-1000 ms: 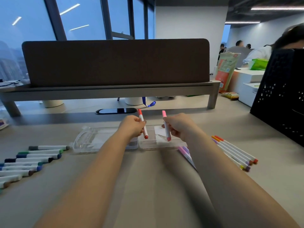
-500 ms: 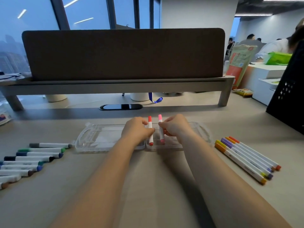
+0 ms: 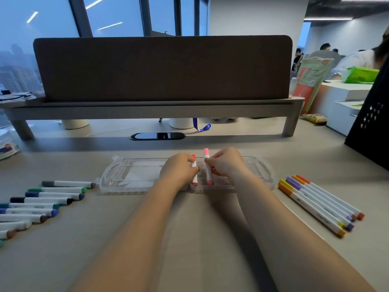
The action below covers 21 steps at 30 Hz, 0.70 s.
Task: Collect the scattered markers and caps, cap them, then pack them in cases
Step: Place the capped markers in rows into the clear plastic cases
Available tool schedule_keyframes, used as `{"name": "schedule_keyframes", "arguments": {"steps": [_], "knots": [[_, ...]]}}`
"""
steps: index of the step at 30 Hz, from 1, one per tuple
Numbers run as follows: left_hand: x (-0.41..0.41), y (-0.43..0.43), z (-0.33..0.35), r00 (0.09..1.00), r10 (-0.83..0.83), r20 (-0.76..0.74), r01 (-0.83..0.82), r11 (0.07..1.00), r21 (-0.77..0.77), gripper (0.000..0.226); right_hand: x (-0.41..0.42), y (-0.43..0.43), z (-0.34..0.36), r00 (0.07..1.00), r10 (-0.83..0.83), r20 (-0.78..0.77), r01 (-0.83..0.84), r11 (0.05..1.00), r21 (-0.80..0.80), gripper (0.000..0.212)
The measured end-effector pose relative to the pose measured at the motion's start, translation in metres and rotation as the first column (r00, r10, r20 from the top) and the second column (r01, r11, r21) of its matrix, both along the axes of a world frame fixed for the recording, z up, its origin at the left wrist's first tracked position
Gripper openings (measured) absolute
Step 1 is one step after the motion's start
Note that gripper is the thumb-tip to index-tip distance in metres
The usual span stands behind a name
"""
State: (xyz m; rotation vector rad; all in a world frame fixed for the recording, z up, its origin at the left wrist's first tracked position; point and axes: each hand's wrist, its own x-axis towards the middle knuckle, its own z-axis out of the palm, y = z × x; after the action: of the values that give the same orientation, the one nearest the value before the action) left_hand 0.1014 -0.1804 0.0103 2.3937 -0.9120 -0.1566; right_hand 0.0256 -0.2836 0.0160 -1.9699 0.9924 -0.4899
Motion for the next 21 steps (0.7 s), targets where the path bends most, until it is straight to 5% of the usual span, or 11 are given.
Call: {"name": "schedule_keyframes", "arguments": {"steps": [6,21], "knots": [[-0.002,-0.001,0.005,0.997,-0.076,0.01,0.073,0.986,0.148,0.022,0.001,0.001,-0.004,1.0,-0.011,0.025,0.012,0.999,-0.046,0.021],[0.001,0.01,0.013,0.983,-0.128,-0.13,0.134,0.99,0.038,0.039,0.01,0.011,-0.006,0.999,0.018,-0.032,-0.022,0.991,-0.134,0.016]]}}
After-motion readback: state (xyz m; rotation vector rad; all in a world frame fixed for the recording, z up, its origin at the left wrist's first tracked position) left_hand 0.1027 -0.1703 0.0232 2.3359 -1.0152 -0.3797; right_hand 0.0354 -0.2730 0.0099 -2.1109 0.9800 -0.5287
